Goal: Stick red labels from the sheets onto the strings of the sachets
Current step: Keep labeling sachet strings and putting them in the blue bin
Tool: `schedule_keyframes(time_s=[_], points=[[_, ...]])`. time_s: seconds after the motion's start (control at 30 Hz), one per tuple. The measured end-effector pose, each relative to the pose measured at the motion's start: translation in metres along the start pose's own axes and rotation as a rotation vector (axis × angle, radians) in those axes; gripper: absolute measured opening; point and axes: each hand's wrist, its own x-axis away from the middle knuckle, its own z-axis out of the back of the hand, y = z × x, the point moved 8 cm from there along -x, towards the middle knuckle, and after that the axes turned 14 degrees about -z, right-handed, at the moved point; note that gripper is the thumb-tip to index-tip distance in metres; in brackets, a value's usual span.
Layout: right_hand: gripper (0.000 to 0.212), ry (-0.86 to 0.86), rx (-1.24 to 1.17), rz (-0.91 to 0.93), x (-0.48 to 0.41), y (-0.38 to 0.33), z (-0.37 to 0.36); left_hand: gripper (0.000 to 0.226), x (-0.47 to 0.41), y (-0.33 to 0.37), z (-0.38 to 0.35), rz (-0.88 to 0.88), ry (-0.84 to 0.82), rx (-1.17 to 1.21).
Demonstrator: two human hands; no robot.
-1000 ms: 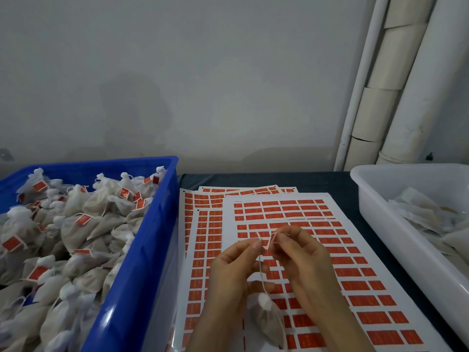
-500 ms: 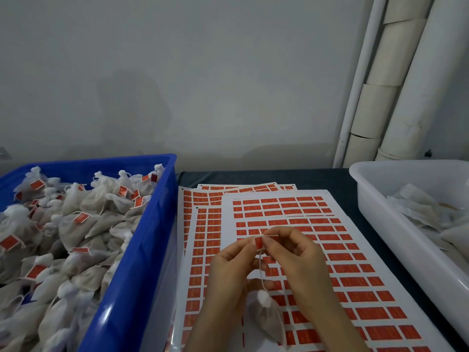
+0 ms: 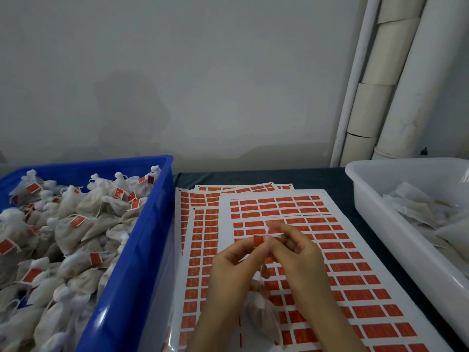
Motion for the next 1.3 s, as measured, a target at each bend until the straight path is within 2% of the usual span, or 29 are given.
schedule_keyframes(time_s=[0.13, 0.3, 0.43, 0.53, 0.8, 0.93, 1.07, 1.23, 1.3], points=[[0.014, 0.001, 0.021, -0.01, -0.001, 0.003, -0.002, 0.02, -0.001, -0.002, 0.004, -0.014, 0.031, -0.035], [0.004, 0.012, -0.015, -0.006, -0.002, 0.003, -0.001, 0.008, 0.0, -0.005, 0.006, -0.024, 0.086, -0.057], [0.007, 0.037, -0.008, -0.007, -0.002, 0.004, -0.001, 0.021, -0.002, -0.005, 0.016, -0.052, 0.207, -0.078], [0.009, 0.053, 0.031, -0.016, -0.004, 0.007, -0.003, 0.02, -0.003, -0.004, 0.021, -0.091, 0.276, -0.112], [0.007, 0.051, -0.081, -0.156, -0.004, 0.02, -0.006, 0.011, 0.0, 0.01, 0.022, -0.315, 0.303, -0.252], [0.009, -0.024, -0.188, -0.224, -0.003, 0.026, -0.014, 0.014, 0.003, 0.018, 0.021, -0.358, 0.302, -0.288], [0.021, -0.022, -0.104, -0.104, 0.0, 0.016, -0.014, 0.016, 0.005, 0.016, 0.02, -0.329, 0.308, -0.277], [0.017, -0.038, 0.047, 0.045, 0.006, 0.0, -0.019, 0.022, 0.001, 0.006, 0.023, -0.242, 0.311, -0.191], [0.023, -0.065, 0.073, 0.068, 0.008, -0.004, -0.023, 0.02, 0.0, 0.001, 0.025, -0.188, 0.326, -0.127]])
